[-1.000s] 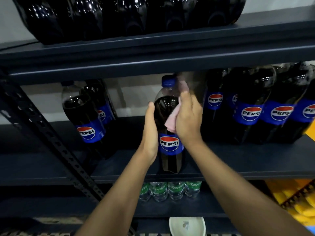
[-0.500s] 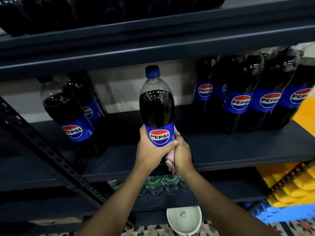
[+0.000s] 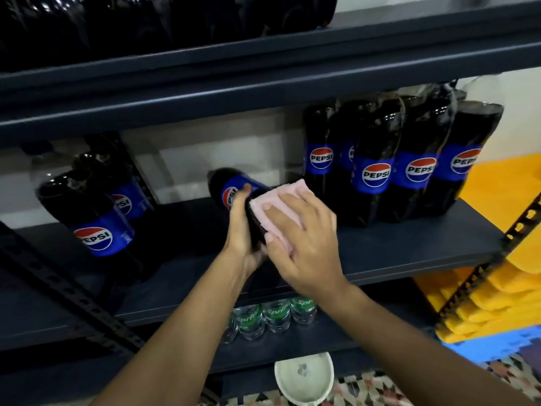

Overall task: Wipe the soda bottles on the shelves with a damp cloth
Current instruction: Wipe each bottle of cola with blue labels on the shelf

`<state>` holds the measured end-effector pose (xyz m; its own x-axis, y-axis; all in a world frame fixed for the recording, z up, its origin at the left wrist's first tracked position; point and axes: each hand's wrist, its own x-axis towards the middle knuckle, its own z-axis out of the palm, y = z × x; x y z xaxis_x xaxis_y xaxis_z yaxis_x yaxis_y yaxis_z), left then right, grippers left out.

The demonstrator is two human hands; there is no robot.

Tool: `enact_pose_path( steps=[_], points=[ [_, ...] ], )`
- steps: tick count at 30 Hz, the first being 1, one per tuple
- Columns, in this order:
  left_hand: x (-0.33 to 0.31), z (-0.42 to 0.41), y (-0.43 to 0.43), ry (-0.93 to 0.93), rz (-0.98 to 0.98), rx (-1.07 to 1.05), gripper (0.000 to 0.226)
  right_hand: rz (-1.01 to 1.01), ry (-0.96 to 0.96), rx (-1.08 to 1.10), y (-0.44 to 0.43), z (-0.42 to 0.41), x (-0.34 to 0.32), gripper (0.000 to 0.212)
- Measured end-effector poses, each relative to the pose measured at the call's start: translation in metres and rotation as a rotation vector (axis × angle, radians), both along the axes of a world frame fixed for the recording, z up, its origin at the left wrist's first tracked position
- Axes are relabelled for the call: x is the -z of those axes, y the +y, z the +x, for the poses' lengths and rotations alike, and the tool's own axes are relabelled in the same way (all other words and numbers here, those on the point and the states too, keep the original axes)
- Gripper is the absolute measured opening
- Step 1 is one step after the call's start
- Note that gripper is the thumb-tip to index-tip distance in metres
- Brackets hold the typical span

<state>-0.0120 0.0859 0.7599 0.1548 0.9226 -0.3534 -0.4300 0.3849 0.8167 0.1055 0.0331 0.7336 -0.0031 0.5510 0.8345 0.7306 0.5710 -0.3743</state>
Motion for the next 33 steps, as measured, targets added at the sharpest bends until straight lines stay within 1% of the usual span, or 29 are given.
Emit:
enact_pose_path(
  steps=[1, 2, 3, 4, 6, 7, 8, 11, 13, 16, 18, 20, 22, 25, 26, 27, 28, 29, 30, 31, 32, 33],
  points=[
    [-0.002, 0.003, 0.001, -0.045, -0.004, 0.026, 0.074, 0.077, -0.021, 0.014, 0.005, 0.004, -0.008, 0.040],
    [-0.004, 0.005, 0.002, -0.086, -0.001, 0.048, 0.072, 0.114, -0.016, 0.027, 0.010, 0.006, -0.018, 0.037],
    [-0.007, 0.009, 0.001, -0.103, 0.001, 0.058, 0.072, 0.107, 0.017, 0.039, 0.015, 0.009, -0.028, 0.032],
    [-0.008, 0.012, 0.001, -0.101, -0.008, 0.057, 0.071, 0.061, 0.080, 0.043, 0.021, 0.013, -0.039, 0.029],
    [-0.013, 0.016, -0.001, -0.084, -0.025, 0.035, 0.071, -0.055, 0.246, 0.044, 0.031, 0.018, -0.054, 0.036],
    [-0.015, 0.017, 0.000, -0.078, -0.038, 0.022, 0.073, -0.085, 0.282, 0.065, 0.033, 0.020, -0.055, 0.040],
    [-0.015, 0.016, 0.000, -0.077, -0.053, 0.016, 0.073, -0.092, 0.274, 0.087, 0.031, 0.018, -0.051, 0.041],
    [-0.015, 0.012, 0.002, -0.060, -0.076, 0.039, 0.065, -0.009, 0.214, 0.113, 0.013, 0.008, -0.029, 0.037],
    [-0.013, 0.009, 0.001, -0.030, -0.081, 0.064, 0.062, 0.024, 0.247, 0.107, 0.006, 0.006, -0.018, 0.036],
    [-0.009, 0.006, -0.001, 0.063, -0.073, 0.076, 0.058, -0.120, 0.400, 0.092, 0.009, 0.006, -0.021, 0.039],
    [-0.011, 0.003, -0.003, 0.134, -0.047, 0.076, 0.055, -0.214, 0.557, 0.061, 0.011, 0.005, -0.022, 0.036],
    [-0.011, -0.001, -0.004, 0.204, -0.017, 0.066, 0.057, -0.321, 0.779, -0.014, 0.010, 0.003, -0.020, 0.026],
    [-0.010, -0.004, -0.004, 0.283, 0.013, 0.025, 0.057, -0.487, 1.052, -0.106, 0.010, 0.004, -0.019, 0.027],
    [-0.005, -0.009, -0.003, 0.434, 0.071, -0.093, 0.047, -0.779, 1.529, -0.255, 0.016, 0.006, -0.008, 0.023],
    [-0.002, -0.010, -0.003, 0.467, 0.084, -0.123, 0.047, -0.851, 1.658, -0.312, 0.020, 0.008, -0.002, 0.029],
    [0.001, -0.013, -0.002, 0.488, 0.092, -0.147, 0.051, -0.886, 1.753, -0.399, 0.022, 0.010, 0.003, 0.037],
    [0.004, -0.014, 0.000, 0.500, 0.094, -0.167, 0.061, -0.879, 1.813, -0.452, 0.026, 0.015, 0.011, 0.042],
    [0.005, -0.017, 0.000, 0.515, 0.089, -0.183, 0.077, -0.858, 1.852, -0.502, 0.028, 0.019, 0.015, 0.042],
    [0.010, -0.021, 0.003, 0.542, 0.085, -0.196, 0.093, -0.831, 1.855, -0.497, 0.032, 0.023, 0.020, 0.041],
    [0.017, -0.026, 0.007, 0.581, 0.099, -0.208, 0.107, -0.827, 1.792, -0.432, 0.033, 0.030, 0.023, 0.041],
    [0.026, -0.032, 0.011, 0.627, 0.125, -0.222, 0.113, -0.830, 1.639, -0.296, 0.034, 0.038, 0.024, 0.040],
    [0.033, -0.037, 0.015, 0.676, 0.158, -0.236, 0.114, -0.806, 1.412, -0.140, 0.035, 0.045, 0.026, 0.034]
  ],
)
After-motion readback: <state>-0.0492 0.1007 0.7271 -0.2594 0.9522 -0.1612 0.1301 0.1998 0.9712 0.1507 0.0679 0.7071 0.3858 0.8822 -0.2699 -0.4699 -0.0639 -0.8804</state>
